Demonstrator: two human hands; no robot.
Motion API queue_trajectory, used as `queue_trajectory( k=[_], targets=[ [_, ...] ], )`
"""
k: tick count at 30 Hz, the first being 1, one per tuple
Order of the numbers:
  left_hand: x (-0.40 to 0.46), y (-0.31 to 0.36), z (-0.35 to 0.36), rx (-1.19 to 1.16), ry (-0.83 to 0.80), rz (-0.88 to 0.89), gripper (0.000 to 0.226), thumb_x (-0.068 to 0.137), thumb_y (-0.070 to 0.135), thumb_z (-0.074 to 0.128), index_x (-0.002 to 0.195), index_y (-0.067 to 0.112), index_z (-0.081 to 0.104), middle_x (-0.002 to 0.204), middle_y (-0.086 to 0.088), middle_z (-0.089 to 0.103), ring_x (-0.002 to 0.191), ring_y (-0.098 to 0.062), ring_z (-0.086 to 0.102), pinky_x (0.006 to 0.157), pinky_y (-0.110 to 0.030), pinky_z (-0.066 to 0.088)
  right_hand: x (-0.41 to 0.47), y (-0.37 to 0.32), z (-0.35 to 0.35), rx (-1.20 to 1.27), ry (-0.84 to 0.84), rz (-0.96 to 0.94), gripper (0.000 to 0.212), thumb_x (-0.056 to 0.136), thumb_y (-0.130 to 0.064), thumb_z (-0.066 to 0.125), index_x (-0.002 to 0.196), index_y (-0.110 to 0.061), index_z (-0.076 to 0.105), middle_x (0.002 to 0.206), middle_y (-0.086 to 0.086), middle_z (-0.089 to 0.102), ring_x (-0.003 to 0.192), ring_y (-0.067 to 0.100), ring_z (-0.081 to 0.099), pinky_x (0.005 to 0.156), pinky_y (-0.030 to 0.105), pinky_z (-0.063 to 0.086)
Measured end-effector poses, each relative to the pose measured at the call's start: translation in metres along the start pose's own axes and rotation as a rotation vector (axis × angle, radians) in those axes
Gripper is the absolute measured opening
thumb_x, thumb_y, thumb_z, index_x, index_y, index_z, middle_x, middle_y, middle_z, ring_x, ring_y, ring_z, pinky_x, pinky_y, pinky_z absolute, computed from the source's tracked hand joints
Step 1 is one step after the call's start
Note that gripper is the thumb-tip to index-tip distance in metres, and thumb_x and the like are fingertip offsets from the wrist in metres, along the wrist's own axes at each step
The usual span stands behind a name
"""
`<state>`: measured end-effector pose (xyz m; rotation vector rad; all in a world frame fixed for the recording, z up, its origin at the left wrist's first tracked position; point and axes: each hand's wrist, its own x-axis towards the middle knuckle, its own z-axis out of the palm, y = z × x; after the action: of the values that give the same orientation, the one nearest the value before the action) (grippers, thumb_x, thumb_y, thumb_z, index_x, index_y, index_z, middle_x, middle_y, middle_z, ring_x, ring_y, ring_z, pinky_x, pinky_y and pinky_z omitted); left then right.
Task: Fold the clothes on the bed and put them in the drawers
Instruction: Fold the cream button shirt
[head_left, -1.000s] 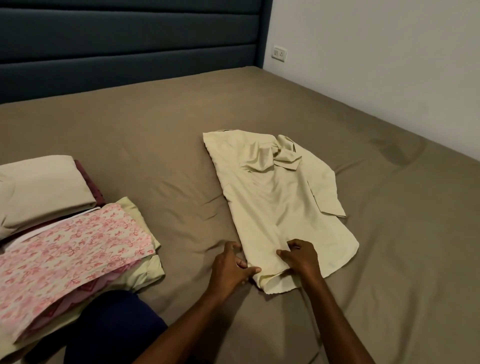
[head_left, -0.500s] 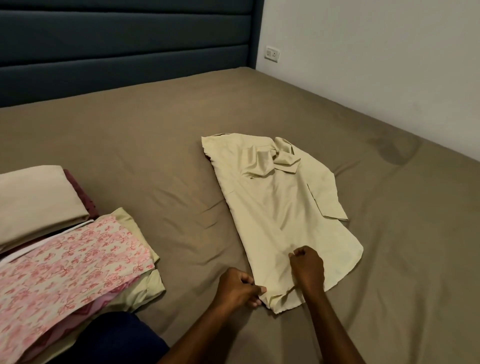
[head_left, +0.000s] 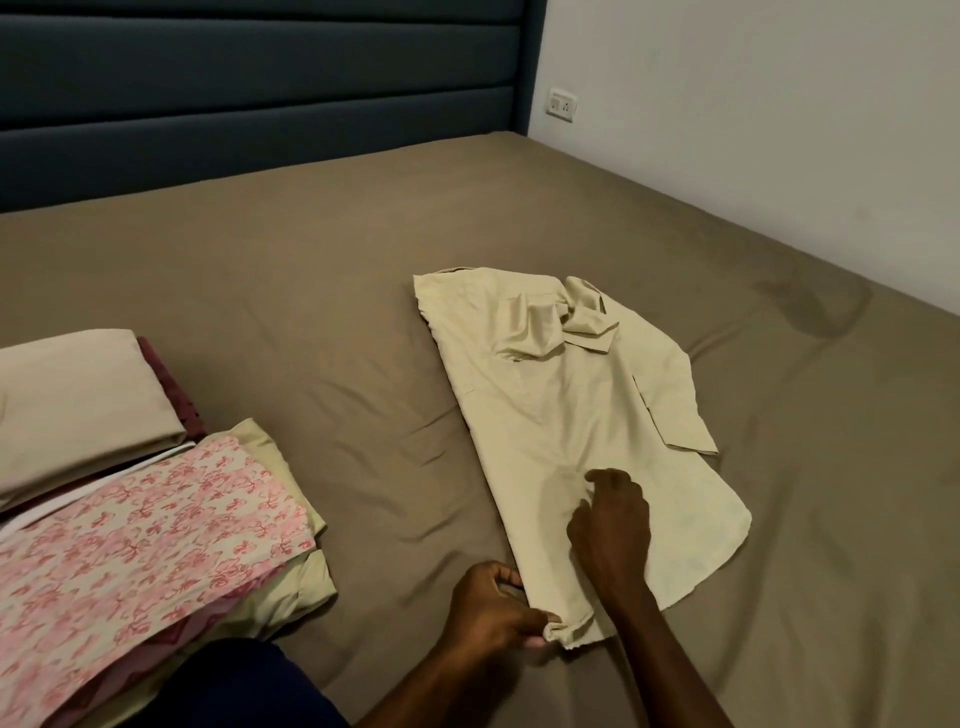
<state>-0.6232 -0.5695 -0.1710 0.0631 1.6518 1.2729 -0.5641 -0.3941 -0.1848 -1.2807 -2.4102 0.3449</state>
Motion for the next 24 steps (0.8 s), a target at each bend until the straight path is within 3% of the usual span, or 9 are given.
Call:
queue_trajectory(
  k=[3, 5, 6, 9, 11, 13, 16, 19, 24],
  targets=[
    [-0.005, 0.003, -0.003, 0.152, 0.054, 0.100, 0.074, 0.051, 0.028, 0.103, 0.103, 0.011, 0.053, 0.074, -0.014, 0.075, 0.060, -0.030, 0.073, 0.056, -0.039, 0.060, 0.026, -0.018, 0.020, 0.104, -0.095, -0.303, 0.051, 0.102, -0.028, 0.057, 0.148, -0.009, 0.050, 0.163, 0.014, 0.037, 0.149, 0.032, 0.037, 0.117, 0.044, 0.036],
    [0.006, 0.009, -0.010, 0.573, 0.268, 0.291, 0.063, 0.066, 0.063, 0.086, 0.100, 0.025, 0.049, 0.082, 0.004, 0.071, 0.071, -0.017, 0.069, 0.061, -0.029, 0.051, 0.039, -0.024, 0.036, 0.002, -0.280, -0.516, 0.061, 0.108, -0.050, 0.036, 0.162, -0.023, 0.030, 0.172, 0.003, 0.012, 0.159, 0.022, 0.013, 0.127, 0.045, 0.019],
    [0.014, 0.013, -0.014, 0.747, 0.388, 0.394, 0.054, 0.076, 0.070, 0.074, 0.101, 0.029, 0.047, 0.086, 0.010, 0.066, 0.078, -0.013, 0.066, 0.066, -0.028, 0.049, 0.043, -0.024, 0.044, -0.058, -0.364, -0.575, 0.062, 0.108, -0.058, 0.029, 0.164, -0.031, 0.023, 0.172, -0.002, 0.005, 0.159, 0.020, 0.007, 0.128, 0.047, 0.018],
    [0.042, 0.032, -0.021, 0.841, 0.527, 0.700, 0.032, 0.097, 0.052, 0.056, 0.115, 0.027, 0.054, 0.103, 0.007, 0.065, 0.095, -0.015, 0.065, 0.081, -0.030, 0.053, 0.046, -0.020, 0.044, -0.018, -0.403, -0.552, 0.059, 0.105, -0.068, 0.028, 0.159, -0.045, 0.028, 0.172, -0.006, 0.013, 0.159, 0.014, 0.011, 0.126, 0.040, 0.018],
    [0.070, 0.046, -0.027, 0.888, 0.540, 0.855, 0.037, 0.097, 0.041, 0.052, 0.127, 0.021, 0.058, 0.119, -0.001, 0.064, 0.111, -0.022, 0.062, 0.091, -0.036, 0.054, 0.054, -0.022, 0.035, 0.095, -0.308, -0.501, 0.057, 0.105, -0.066, 0.036, 0.157, -0.045, 0.034, 0.171, -0.005, 0.020, 0.157, 0.012, 0.019, 0.123, 0.035, 0.022],
    [0.104, 0.062, -0.031, 1.000, 0.545, 0.976, 0.049, 0.094, 0.038, 0.051, 0.137, 0.015, 0.059, 0.136, -0.012, 0.061, 0.131, -0.033, 0.054, 0.103, -0.044, 0.052, 0.064, -0.021, 0.036, 0.127, -0.223, -0.459, 0.060, 0.107, -0.061, 0.038, 0.161, -0.042, 0.024, 0.172, -0.006, 0.014, 0.158, 0.010, 0.012, 0.124, 0.032, 0.019],
    [0.153, 0.100, -0.034, 1.150, 0.444, 0.899, 0.064, 0.098, 0.041, 0.046, 0.155, 0.013, 0.041, 0.161, -0.023, 0.034, 0.153, -0.039, 0.025, 0.117, -0.052, 0.036, 0.068, -0.018, 0.059, 0.031, -0.231, -0.439, 0.061, 0.108, -0.061, 0.026, 0.164, -0.038, 0.014, 0.173, -0.004, 0.002, 0.159, 0.015, 0.004, 0.127, 0.041, 0.021],
    [0.203, 0.141, -0.048, 1.327, 0.364, 0.742, 0.068, 0.106, 0.045, 0.035, 0.164, 0.016, 0.013, 0.171, -0.016, 0.002, 0.158, -0.032, -0.001, 0.124, -0.056, 0.016, 0.066, -0.012, 0.078, -0.067, -0.250, -0.447, 0.064, 0.107, -0.064, 0.016, 0.164, -0.039, 0.006, 0.173, -0.004, -0.008, 0.160, 0.016, -0.003, 0.127, 0.043, 0.022],
    [0.280, 0.199, -0.085, 1.396, 0.340, 0.589, 0.080, 0.099, 0.072, 0.024, 0.164, 0.029, 0.007, 0.172, -0.010, -0.002, 0.158, -0.030, -0.005, 0.123, -0.060, 0.000, 0.063, -0.011, 0.080, -0.044, -0.243, -0.441, 0.064, 0.106, -0.065, 0.017, 0.163, -0.043, -0.003, 0.172, -0.010, -0.017, 0.158, 0.010, -0.012, 0.128, 0.037, 0.012]
  ],
)
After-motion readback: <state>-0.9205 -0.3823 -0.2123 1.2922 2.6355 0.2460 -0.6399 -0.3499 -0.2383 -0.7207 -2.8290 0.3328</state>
